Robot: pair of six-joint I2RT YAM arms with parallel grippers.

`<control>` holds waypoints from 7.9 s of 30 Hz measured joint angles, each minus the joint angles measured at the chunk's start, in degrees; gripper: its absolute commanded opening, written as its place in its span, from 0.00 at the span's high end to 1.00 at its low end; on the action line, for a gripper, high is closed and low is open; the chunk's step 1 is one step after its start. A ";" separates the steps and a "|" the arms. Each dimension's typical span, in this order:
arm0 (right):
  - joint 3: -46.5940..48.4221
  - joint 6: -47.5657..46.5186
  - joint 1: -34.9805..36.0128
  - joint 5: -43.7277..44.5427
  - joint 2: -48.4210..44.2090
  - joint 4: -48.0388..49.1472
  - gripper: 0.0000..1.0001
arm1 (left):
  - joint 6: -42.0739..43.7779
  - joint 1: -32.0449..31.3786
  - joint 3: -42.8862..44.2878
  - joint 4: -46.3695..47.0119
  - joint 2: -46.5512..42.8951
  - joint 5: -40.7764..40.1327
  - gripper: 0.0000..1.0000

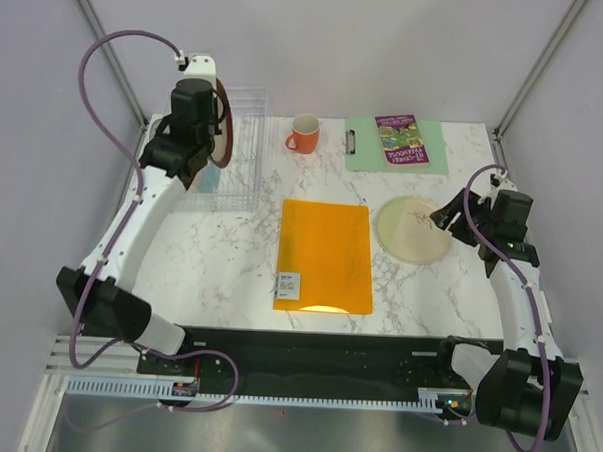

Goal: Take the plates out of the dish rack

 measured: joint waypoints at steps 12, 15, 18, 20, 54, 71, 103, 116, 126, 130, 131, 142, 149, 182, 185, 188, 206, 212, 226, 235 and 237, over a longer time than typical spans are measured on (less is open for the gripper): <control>0.26 5.70 5.84 -17.25 -0.92 6.51 0.29 | -22.38 -0.79 -25.22 5.20 -14.16 42.75 0.98; 0.26 8.02 8.13 -19.61 -0.81 9.27 0.28 | -26.69 -1.03 -31.45 7.72 -12.96 49.90 0.98; 0.26 10.64 10.71 -20.92 -0.31 12.22 0.28 | -30.56 -1.36 -34.40 11.72 -10.97 55.34 0.98; 0.24 12.20 12.72 -21.49 0.44 14.47 0.28 | -32.83 -1.57 -35.26 15.63 -10.12 57.96 0.98; -0.11 11.30 19.56 -5.84 3.50 11.45 1.00 | -39.06 -6.67 -42.56 24.48 -15.21 52.68 0.00; -0.13 5.68 0.98 3.50 7.85 3.61 1.00 | -27.98 -6.67 -47.74 12.00 -43.98 26.08 0.00; -8.37 7.45 -6.47 -3.58 15.67 9.81 0.43 | -27.61 -6.67 -50.71 8.61 -43.06 24.85 0.00; -4.76 4.92 -6.47 -0.70 16.20 8.37 0.41 | -27.04 -6.67 -50.75 7.37 -43.01 23.04 0.00; -2.10 4.20 -6.45 -0.87 18.64 10.23 0.40 | -26.14 -6.67 -51.21 7.15 -42.21 20.39 0.00; -2.97 3.76 -6.45 -3.15 14.67 9.57 0.38 | -24.09 -6.19 -50.56 6.93 -39.82 13.70 0.00; -3.26 3.61 -6.45 -4.09 12.55 9.11 0.37 | -22.91 -5.73 -49.57 6.78 -38.40 11.87 0.00; -3.45 2.23 -6.34 -9.25 3.87 7.39 0.36 | -12.52 7.04 -32.81 12.02 -13.07 0.37 0.04; -3.45 1.90 -6.32 -10.88 8.20 7.28 0.36 | -8.72 11.43 -24.50 15.98 0.04 -0.76 0.08; -1.77 1.25 -3.45 -10.67 8.15 6.12 0.37 | -4.31 11.96 -11.10 12.98 12.72 2.25 0.98; -1.77 1.03 -2.49 -9.92 7.06 5.25 0.36 | -4.26 11.93 -10.58 10.67 10.91 2.19 0.98; -1.77 0.98 -1.62 -9.53 5.90 4.68 0.36 | -3.89 11.93 -9.94 8.72 7.85 2.03 0.98; 1.22 2.56 6.73 -11.76 3.26 3.67 0.34 | -13.00 11.80 -13.14 0.44 -12.94 25.09 0.98; 1.44 7.37 12.24 -16.22 2.99 8.81 0.33 | -24.70 11.37 -25.64 5.38 -18.51 45.99 0.98; 0.02 15.78 26.80 -17.00 8.11 22.05 0.32 | -43.82 3.78 -46.07 29.24 -18.71 64.74 0.98; -0.42 18.51 30.88 -16.24 11.17 27.82 0.61 | -46.66 -0.22 -47.54 36.89 -18.01 65.13 0.98; -0.66 19.32 31.56 -15.85 11.45 28.92 0.92 | -46.86 -1.01 -48.15 37.79 -17.35 64.04 0.98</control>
